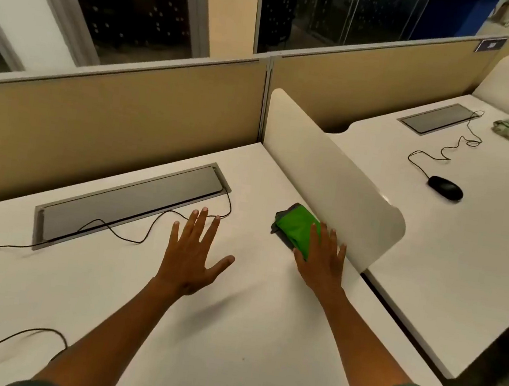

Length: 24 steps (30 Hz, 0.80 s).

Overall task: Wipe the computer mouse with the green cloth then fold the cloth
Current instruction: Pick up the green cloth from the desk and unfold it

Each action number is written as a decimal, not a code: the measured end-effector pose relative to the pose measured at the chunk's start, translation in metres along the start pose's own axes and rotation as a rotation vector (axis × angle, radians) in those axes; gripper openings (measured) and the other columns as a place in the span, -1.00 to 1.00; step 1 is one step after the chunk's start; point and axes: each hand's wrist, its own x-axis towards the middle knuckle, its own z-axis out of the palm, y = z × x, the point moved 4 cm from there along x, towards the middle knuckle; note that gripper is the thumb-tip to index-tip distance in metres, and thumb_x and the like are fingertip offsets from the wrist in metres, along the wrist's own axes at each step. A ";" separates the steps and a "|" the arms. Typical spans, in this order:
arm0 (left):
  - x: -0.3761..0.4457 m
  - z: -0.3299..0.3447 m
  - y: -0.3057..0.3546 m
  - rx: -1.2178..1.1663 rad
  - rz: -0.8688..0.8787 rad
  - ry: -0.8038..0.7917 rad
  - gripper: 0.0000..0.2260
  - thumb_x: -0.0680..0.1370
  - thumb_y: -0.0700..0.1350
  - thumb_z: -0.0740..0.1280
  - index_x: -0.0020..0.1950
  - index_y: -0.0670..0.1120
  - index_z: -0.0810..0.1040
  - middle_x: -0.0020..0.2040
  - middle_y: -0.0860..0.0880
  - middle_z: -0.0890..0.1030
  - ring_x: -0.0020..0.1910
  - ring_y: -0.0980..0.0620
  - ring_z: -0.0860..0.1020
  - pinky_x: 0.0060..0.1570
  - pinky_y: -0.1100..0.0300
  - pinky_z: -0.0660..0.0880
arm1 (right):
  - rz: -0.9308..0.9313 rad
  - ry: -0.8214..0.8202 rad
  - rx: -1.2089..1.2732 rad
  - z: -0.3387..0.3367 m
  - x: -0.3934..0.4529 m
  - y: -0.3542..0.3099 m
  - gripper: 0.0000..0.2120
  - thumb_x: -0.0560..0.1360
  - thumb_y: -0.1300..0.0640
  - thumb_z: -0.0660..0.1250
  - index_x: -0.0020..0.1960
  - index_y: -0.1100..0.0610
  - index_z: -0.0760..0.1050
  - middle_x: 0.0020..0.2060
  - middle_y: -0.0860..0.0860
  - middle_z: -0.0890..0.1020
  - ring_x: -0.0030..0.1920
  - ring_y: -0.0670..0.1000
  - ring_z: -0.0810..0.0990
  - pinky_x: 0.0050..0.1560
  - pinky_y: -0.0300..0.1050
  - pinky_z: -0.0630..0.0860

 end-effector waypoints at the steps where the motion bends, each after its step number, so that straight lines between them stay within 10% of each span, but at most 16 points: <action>1: 0.001 0.002 0.000 0.006 -0.007 -0.016 -0.17 0.44 0.48 -0.18 0.58 0.02 -0.16 0.60 -0.10 -0.21 0.57 -0.09 -0.24 0.53 -0.23 -0.13 | 0.017 -0.030 -0.003 0.002 0.001 0.003 -0.31 0.55 -0.12 0.22 0.54 0.14 0.05 0.53 0.16 0.13 0.52 0.22 0.09 0.46 0.31 0.05; 16: 0.012 0.007 -0.006 -0.017 -0.019 -0.032 -0.19 0.46 0.46 -0.18 0.58 0.02 -0.15 0.60 -0.08 -0.21 0.57 -0.06 -0.25 0.54 -0.18 -0.18 | 0.064 -0.129 -0.086 0.012 0.023 0.011 -0.67 0.51 0.24 0.32 0.27 0.13 0.45 0.41 0.09 0.39 0.43 0.17 0.27 0.43 0.17 0.20; 24: 0.003 -0.010 -0.002 -0.031 0.007 -0.082 -0.27 0.53 0.37 -0.05 0.58 0.01 -0.07 0.61 -0.08 -0.13 0.58 -0.06 -0.21 0.53 -0.14 -0.19 | 0.119 -0.008 0.075 -0.032 0.019 -0.005 -0.88 0.57 0.24 0.20 0.02 0.19 0.51 -0.07 0.12 0.67 -0.05 0.14 0.63 0.04 0.05 0.55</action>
